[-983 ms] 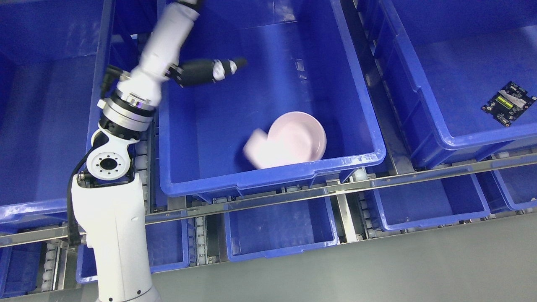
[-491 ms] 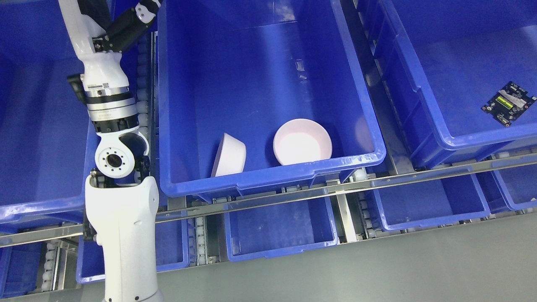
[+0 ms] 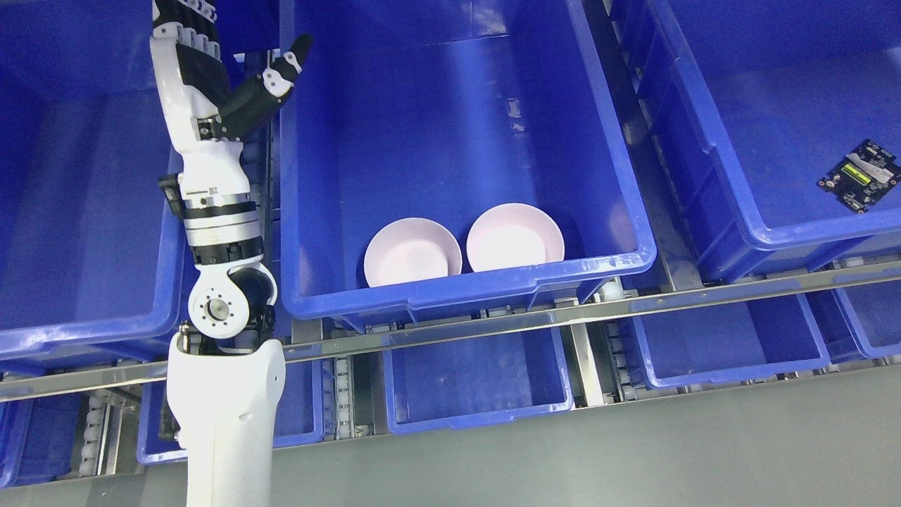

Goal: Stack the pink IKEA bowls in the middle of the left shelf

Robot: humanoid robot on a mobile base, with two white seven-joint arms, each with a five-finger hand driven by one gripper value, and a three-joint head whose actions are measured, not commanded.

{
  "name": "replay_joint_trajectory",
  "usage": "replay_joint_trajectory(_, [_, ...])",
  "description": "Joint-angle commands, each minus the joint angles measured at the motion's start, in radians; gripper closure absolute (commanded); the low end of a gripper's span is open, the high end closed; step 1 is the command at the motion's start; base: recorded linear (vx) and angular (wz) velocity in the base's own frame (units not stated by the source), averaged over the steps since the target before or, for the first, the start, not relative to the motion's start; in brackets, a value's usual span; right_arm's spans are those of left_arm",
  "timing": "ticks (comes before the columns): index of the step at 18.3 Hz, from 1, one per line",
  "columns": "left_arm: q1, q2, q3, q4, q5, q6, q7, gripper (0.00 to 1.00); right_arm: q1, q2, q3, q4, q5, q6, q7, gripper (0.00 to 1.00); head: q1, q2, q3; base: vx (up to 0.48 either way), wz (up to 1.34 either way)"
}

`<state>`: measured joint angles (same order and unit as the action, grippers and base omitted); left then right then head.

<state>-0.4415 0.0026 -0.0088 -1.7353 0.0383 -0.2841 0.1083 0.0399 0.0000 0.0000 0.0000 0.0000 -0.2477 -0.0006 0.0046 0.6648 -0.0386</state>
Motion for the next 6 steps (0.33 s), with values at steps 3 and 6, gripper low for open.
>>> replay_joint_trajectory(3, [0.056, 0.015, -0.019, -0.026, 0.009, 0.002, -0.047, 0.02, 0.0, -0.017, -0.005, -0.017, -0.002, 0.001, 0.001, 0.0, 0.0, 0.0, 0.0, -0.058, 0.1])
replay_joint_trajectory(6, [0.058, 0.015, -0.011, -0.026, 0.009, 0.002, -0.052, 0.02, 0.0, -0.017, -0.005, -0.017, -0.002, 0.001, 0.001, 0.0, 0.0, 0.0, 0.0, -0.064, 0.07])
